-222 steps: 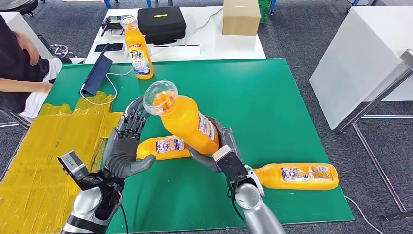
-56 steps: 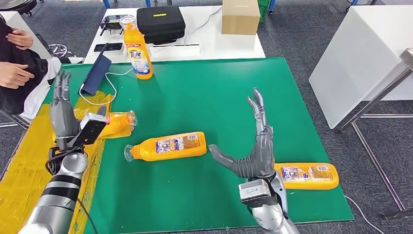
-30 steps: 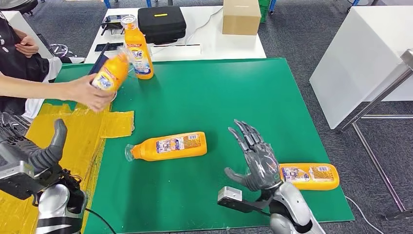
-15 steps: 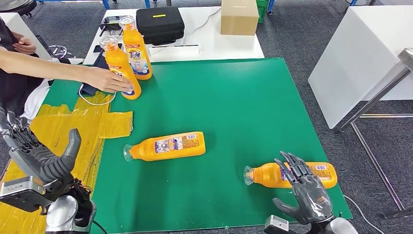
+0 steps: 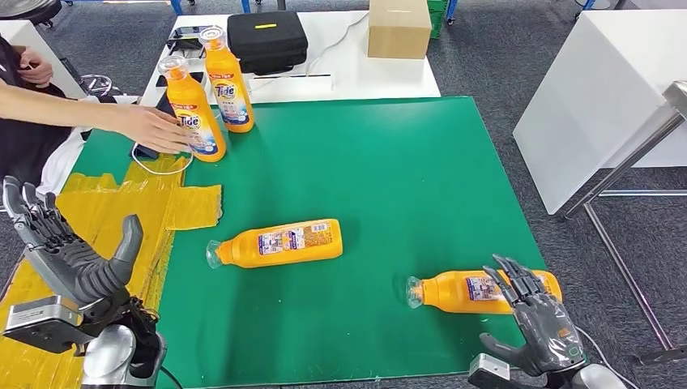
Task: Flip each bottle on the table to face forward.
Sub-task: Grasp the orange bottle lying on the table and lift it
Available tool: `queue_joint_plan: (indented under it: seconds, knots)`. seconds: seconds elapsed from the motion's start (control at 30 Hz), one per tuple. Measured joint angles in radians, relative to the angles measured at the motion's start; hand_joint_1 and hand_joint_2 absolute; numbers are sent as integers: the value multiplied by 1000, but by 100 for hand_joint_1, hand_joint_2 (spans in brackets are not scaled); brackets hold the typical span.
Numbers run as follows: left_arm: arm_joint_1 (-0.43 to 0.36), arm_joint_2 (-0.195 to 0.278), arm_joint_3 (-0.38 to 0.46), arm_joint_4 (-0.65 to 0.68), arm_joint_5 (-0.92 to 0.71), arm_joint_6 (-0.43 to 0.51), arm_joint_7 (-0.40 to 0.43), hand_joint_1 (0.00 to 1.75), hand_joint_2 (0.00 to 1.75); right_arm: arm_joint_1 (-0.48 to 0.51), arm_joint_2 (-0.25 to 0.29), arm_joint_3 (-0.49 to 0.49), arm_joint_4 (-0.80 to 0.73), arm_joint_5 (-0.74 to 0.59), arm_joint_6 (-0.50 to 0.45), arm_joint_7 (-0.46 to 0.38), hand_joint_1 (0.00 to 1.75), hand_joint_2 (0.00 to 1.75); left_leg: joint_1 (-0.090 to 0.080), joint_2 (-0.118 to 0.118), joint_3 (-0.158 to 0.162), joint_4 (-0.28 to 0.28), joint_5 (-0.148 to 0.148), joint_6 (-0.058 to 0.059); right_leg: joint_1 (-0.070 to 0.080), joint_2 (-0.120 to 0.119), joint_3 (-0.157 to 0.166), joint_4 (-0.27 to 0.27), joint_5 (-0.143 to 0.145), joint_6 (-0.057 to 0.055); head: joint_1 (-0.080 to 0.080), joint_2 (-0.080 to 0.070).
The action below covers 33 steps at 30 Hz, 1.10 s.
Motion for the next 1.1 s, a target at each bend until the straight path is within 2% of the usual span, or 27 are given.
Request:
queue_joint_plan:
  seconds: [0.37,0.63,0.9,1.1]
  knots:
    - [0,-1,-3,2,35,-8,-6,0,175,-30,-49,-20,93,82,68,84,0,175,0,0,0,0,0,0,0,0,0,0,0,0,0,0]
    - [0,-2,-6,2,48,-8,-8,0,175,-63,-55,-15,157,98,75,99,0,175,0,0,0,0,0,0,0,0,0,0,0,0,0,0]
    - [10,-3,-3,1,74,-7,-15,0,175,-85,-56,3,231,150,78,171,0,175,0,0,0,0,0,0,0,0,0,0,0,0,0,0]
    - [14,-4,-2,0,70,-16,-8,0,175,-140,-46,23,305,218,67,218,0,175,0,0,0,0,0,0,0,0,0,0,0,0,0,0]
